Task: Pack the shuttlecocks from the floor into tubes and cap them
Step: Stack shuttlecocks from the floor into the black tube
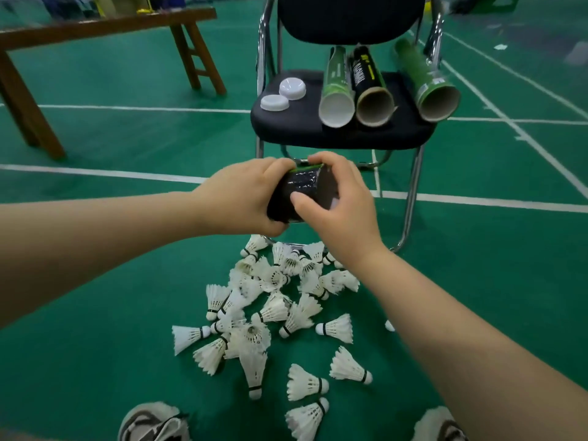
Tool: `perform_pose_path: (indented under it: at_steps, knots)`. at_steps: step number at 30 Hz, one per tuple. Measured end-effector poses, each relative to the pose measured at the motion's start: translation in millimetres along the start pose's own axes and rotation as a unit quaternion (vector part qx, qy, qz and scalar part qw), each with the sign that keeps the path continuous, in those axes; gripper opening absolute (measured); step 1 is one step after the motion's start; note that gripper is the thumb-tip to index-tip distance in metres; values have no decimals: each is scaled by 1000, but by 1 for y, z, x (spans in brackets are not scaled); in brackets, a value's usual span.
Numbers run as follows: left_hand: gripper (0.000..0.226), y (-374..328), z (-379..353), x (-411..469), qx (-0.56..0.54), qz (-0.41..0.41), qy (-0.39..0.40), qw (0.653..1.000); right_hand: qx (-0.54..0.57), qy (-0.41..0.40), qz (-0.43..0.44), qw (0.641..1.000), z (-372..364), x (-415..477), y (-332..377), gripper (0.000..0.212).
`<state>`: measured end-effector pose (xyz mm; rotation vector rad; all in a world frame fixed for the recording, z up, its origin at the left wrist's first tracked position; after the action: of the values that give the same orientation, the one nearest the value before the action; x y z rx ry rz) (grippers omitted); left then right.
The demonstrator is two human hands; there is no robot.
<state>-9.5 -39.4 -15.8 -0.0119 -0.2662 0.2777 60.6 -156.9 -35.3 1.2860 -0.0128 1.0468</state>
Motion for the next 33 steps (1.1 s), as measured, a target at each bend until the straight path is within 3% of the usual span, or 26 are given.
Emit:
perform_pose_path:
  at_steps: [12, 19, 21, 24, 27, 33]
  knots:
    - [64, 70, -116, -12, -69, 104, 154, 980, 7, 123, -111, 986, -92, -3, -99, 48]
    - [59, 106, -179, -24, -105, 156, 206, 960, 46, 203, -169, 963, -141, -12, -148, 49]
    - [59, 114, -189, -28, -114, 173, 209, 956, 85, 202, -188, 958, -150, -13, -158, 46]
    - [60, 127, -195, -32, -108, 192, 201, 955, 132, 128, -257, 949, -157, -16, -181, 40]
    - [61, 137, -197, -35, -102, 207, 192, 954, 27, 140, -281, 949, -163, -30, -212, 39]
    - [61, 151, -204, -50, -92, 225, 193, 951, -226, 353, -123, 900, -192, -53, -249, 46]
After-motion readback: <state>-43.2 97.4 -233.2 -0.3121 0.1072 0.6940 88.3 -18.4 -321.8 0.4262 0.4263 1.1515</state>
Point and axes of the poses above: each hand's wrist, its own x-axis towards the middle knuckle, its own z-axis out of the back of the hand, y = z × x, the point moved 5 cm from there along x, towards the middle knuckle, and after that the axes turned 7 degrees about z, right-handed, at the moved point
